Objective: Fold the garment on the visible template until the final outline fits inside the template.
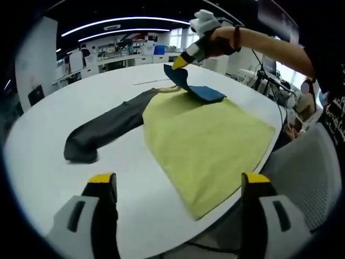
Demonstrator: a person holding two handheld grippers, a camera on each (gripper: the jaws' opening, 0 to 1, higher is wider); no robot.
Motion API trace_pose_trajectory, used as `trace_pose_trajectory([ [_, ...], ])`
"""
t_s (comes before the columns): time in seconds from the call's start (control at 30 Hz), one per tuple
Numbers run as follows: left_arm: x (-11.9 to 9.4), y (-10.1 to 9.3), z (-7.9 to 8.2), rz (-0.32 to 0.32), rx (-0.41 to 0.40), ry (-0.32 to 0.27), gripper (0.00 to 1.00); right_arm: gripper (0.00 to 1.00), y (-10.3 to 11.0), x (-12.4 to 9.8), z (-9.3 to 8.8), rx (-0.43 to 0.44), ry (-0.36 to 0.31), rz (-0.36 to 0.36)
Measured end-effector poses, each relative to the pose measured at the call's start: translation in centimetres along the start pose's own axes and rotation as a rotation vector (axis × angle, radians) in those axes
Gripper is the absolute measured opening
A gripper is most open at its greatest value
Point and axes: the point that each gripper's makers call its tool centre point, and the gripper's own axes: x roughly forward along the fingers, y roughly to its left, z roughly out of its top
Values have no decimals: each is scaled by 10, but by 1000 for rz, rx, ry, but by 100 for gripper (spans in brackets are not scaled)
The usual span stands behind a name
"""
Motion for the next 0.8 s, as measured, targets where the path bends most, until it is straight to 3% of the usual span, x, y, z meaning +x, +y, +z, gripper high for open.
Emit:
trace_pose_trajectory([
  [0.6,-1,2,-2,5,-11,0,93,0,43,10,-9,-70,34,87],
  [0.8,0,1,-2,-1,-13,-3,92,0,47,17,-12,-93,51,90],
])
